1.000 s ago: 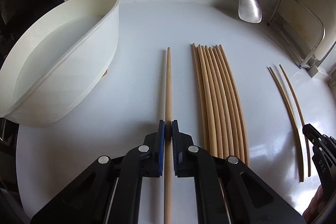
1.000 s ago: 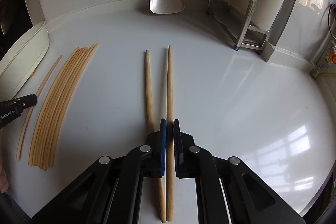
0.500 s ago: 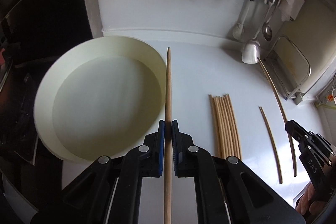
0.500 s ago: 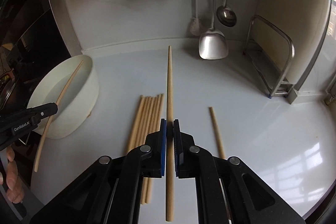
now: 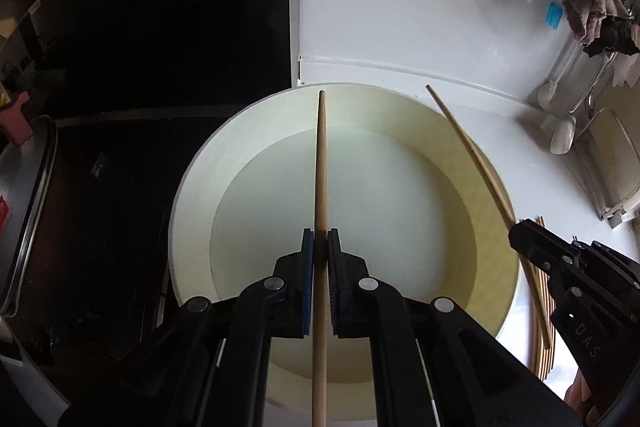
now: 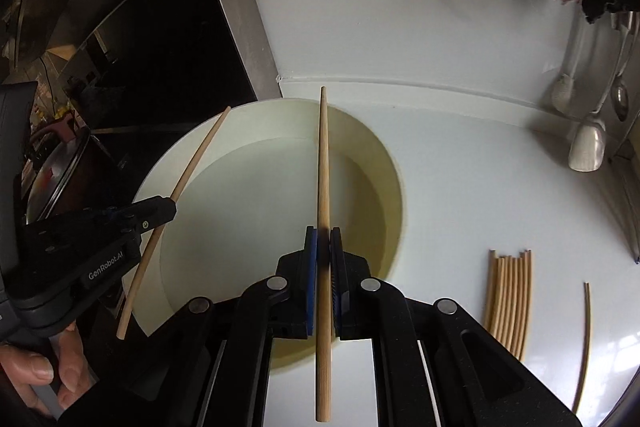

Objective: Organize utensils
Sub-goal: 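Carry both held chopsticks over the white basin with both tools, then open the left tool over the basin while the right tool opens too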

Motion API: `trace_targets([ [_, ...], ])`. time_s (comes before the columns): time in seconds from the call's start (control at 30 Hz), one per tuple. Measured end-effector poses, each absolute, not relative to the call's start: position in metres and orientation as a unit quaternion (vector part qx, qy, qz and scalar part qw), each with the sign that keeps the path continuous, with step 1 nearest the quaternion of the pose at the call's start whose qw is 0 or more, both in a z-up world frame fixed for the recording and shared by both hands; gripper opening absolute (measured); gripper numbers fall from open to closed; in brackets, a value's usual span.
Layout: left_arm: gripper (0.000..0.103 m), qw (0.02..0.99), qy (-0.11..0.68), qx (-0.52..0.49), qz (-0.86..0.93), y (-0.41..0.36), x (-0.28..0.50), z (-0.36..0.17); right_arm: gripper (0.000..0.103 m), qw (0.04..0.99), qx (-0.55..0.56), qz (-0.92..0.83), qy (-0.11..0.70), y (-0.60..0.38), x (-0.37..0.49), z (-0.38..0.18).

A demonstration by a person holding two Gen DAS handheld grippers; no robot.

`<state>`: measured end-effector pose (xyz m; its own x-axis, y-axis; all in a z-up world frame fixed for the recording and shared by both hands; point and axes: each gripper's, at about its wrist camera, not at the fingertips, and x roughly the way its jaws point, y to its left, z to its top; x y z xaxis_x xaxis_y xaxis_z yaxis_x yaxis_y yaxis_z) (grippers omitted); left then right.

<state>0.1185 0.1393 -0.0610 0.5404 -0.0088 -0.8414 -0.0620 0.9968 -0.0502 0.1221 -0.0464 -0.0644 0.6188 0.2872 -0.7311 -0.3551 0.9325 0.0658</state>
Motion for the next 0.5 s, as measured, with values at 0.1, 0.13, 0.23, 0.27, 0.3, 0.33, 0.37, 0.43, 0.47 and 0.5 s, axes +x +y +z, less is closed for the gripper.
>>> trace_targets([
  [0.1,0.007,0.869,0.493,-0.038,0.003,0.145,0.127,-0.076,0.006,0.886,-0.037,0.176,0.427,-0.029,0.137,-0.079],
  [0.13,0.007,0.867,0.497,-0.040,0.000,0.145,0.129,-0.080,0.006,0.883,-0.038,0.174,0.434,-0.024,0.141,-0.083],
  [0.23,0.007,0.860,0.508,-0.042,-0.007,0.146,0.139,-0.091,0.006,0.874,-0.045,0.170,0.452,-0.012,0.150,-0.093],
  [0.27,0.007,0.858,0.511,-0.042,-0.009,0.147,0.143,-0.095,0.006,0.871,-0.046,0.169,0.458,-0.008,0.153,-0.096],
  [0.3,0.007,0.857,0.514,-0.042,-0.010,0.148,0.146,-0.098,0.006,0.869,-0.046,0.167,0.463,-0.005,0.154,-0.099],
  [0.33,0.007,0.855,0.517,-0.041,-0.011,0.149,0.148,-0.101,0.006,0.867,-0.044,0.165,0.467,-0.002,0.157,-0.102],
  [0.37,0.007,0.854,0.519,-0.041,-0.011,0.150,0.151,-0.103,0.006,0.865,-0.043,0.164,0.473,0.000,0.160,-0.104],
  [0.43,0.008,0.853,0.521,-0.039,-0.010,0.151,0.154,-0.106,0.006,0.859,-0.041,0.161,0.484,0.003,0.165,-0.111],
  [0.47,0.008,0.852,0.522,-0.040,-0.010,0.152,0.156,-0.107,0.006,0.857,-0.040,0.159,0.489,0.003,0.167,-0.114],
  [0.5,0.008,0.851,0.524,-0.040,-0.011,0.152,0.158,-0.109,0.006,0.855,-0.038,0.157,0.493,0.001,0.170,-0.116],
])
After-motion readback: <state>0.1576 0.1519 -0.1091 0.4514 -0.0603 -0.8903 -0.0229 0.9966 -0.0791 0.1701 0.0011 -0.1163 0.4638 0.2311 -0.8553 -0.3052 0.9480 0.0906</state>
